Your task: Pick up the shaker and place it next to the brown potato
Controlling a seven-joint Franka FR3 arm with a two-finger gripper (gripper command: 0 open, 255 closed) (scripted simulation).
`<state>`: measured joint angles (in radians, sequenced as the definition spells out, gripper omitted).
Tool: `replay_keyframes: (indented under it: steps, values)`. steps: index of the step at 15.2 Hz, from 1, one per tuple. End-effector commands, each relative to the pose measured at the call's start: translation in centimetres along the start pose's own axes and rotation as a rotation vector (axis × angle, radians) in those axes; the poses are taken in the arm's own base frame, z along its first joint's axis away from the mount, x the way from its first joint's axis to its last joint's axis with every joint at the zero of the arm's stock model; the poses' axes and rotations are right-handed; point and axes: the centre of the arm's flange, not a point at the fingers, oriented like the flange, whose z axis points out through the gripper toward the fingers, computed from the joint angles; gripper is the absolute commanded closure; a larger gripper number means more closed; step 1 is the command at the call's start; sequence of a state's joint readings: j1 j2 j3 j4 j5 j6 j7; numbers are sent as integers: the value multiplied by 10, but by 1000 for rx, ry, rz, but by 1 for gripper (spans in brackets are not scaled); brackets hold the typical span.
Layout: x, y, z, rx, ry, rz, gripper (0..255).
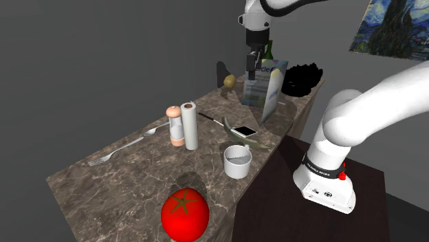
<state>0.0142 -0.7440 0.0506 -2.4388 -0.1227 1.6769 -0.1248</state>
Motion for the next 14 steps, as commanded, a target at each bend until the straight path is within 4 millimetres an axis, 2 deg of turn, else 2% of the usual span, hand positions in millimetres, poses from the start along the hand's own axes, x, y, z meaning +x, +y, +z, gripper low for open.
replay_keyframes:
  steps: [1, 14]
  values:
    - [0, 0, 0, 0, 0, 0, 0]
    - [137, -98, 35, -3, -2, 105, 0]
